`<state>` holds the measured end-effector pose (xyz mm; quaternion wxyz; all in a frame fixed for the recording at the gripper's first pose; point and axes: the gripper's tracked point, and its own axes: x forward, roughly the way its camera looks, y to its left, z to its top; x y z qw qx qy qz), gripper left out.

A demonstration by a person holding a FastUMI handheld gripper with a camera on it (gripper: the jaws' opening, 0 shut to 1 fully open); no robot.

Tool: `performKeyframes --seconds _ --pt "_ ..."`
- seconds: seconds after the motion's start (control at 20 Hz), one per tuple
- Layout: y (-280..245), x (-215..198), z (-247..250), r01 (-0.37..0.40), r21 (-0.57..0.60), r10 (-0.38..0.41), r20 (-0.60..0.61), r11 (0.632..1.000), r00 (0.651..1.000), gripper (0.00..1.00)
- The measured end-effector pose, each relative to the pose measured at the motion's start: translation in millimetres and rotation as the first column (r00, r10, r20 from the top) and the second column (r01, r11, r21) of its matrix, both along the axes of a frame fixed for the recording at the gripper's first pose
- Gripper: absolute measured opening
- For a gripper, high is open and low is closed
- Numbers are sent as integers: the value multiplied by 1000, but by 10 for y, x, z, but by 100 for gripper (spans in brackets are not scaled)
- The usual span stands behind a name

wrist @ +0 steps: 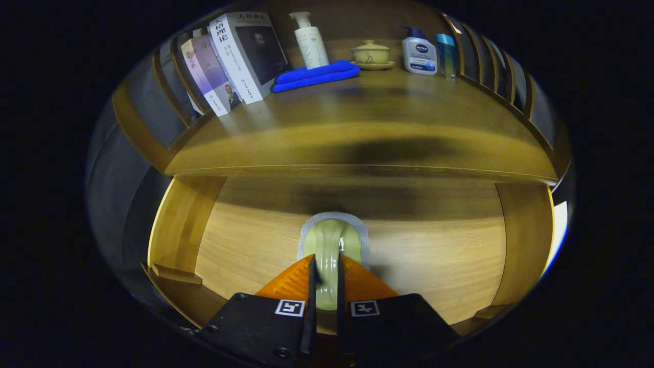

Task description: Pull open the drawer, take out the items inside it, and place them on the countertop above the cabinet.

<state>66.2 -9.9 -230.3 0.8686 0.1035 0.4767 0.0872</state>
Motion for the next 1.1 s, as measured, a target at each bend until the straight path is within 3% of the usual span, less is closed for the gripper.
performKeyframes --seconds 0.35,0.65,0.95,1.1 --pt "-137 -202 472 -32 3 32 125 999 992 18" --pt "-155 -393 789 -62 77 47 175 995 984 18" --pt "-261 -317 1151 -70 89 45 257 994 965 18" --pt "-303 -74 1275 -47 96 17 286 994 958 18"
